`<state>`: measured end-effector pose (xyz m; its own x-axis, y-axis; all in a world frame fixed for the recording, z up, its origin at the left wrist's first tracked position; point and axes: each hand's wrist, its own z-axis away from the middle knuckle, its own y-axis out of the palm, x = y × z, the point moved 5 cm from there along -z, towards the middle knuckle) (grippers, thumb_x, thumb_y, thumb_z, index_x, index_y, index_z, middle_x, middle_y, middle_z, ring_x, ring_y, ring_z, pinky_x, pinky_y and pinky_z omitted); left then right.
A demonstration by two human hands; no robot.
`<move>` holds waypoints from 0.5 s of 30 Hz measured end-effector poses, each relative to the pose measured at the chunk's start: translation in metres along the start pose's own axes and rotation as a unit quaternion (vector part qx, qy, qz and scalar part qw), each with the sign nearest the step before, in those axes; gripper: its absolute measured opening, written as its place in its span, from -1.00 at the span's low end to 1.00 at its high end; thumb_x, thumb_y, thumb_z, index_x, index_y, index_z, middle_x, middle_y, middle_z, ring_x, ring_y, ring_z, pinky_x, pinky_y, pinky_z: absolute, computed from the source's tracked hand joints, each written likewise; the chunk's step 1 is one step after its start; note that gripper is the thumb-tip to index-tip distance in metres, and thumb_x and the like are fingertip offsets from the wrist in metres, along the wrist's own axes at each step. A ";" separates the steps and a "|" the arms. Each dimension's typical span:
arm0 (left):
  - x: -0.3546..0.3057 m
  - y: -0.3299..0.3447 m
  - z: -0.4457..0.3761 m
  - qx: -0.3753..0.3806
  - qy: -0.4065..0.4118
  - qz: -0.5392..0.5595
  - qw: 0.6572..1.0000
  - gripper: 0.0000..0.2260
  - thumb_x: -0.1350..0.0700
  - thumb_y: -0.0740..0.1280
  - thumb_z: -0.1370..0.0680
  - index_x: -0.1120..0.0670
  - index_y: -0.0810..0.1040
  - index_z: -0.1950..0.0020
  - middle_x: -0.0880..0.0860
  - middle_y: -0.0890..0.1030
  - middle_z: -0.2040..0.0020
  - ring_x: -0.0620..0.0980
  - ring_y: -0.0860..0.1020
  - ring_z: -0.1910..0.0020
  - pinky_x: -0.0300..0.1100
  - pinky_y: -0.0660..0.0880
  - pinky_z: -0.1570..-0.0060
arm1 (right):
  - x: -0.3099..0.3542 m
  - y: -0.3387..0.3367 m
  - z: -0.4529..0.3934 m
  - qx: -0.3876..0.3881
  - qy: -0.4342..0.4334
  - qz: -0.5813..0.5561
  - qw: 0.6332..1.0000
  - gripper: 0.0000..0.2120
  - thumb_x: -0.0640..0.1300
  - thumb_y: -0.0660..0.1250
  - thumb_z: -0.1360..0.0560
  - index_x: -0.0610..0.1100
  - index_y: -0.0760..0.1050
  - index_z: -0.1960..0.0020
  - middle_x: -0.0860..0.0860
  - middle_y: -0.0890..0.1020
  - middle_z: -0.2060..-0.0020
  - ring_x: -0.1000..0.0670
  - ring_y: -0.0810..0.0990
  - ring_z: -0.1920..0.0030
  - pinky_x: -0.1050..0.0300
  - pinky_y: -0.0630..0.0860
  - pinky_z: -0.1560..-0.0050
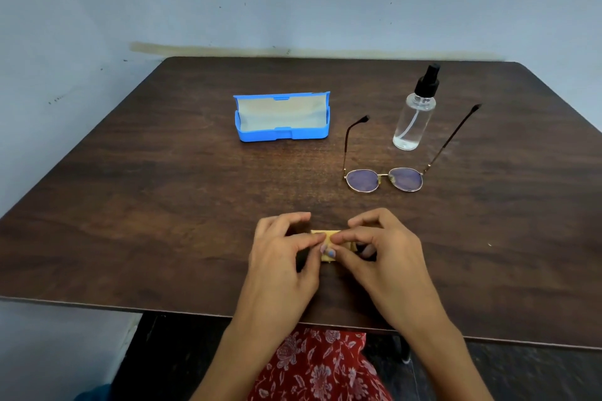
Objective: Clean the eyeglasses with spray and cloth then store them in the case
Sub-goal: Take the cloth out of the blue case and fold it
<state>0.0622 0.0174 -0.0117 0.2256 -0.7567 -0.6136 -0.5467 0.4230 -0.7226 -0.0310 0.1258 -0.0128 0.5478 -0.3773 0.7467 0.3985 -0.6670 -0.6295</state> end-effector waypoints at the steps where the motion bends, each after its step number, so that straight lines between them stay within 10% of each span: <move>1: -0.001 0.001 0.000 0.002 0.006 -0.017 1.000 -0.80 0.11 0.38 -0.49 -0.03 0.64 -0.10 -0.12 0.50 -0.21 -0.26 0.27 -0.21 -0.60 0.16 -0.10 | 0.000 0.000 0.000 -0.001 -0.003 0.002 1.000 -0.86 -0.09 0.52 -0.35 0.03 0.68 0.09 0.15 0.48 0.06 0.37 0.43 0.09 0.53 0.37 0.14; 8: -0.044 0.008 0.009 -0.143 0.082 0.079 0.983 -0.83 0.11 0.36 -0.46 0.04 0.66 -0.02 -0.08 0.61 -0.02 -0.19 0.52 -0.04 -0.32 0.45 -0.05 | -0.018 -0.049 0.004 -0.107 0.023 -0.096 0.989 -0.85 -0.17 0.51 -0.34 0.06 0.65 0.17 0.16 0.65 0.18 0.22 0.61 0.20 0.46 0.45 0.17; 15: -0.131 0.083 -0.016 0.077 0.043 0.299 0.950 -0.48 -0.19 0.28 -0.49 0.06 0.41 -0.36 -0.08 0.51 -0.26 -0.26 0.44 -0.26 -0.25 0.39 -0.26 | -0.076 -0.150 -0.054 -0.190 0.115 -0.044 0.974 -0.87 -0.18 0.45 -0.40 0.03 0.62 0.12 0.17 0.64 0.33 0.24 0.56 0.31 0.28 0.49 0.06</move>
<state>-0.0258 0.1437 0.0138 -0.1584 -0.3933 -0.9056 -0.4309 0.8528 -0.2950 -0.1719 0.2197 0.0365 0.3269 -0.4127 0.8502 0.1120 -0.8763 -0.4685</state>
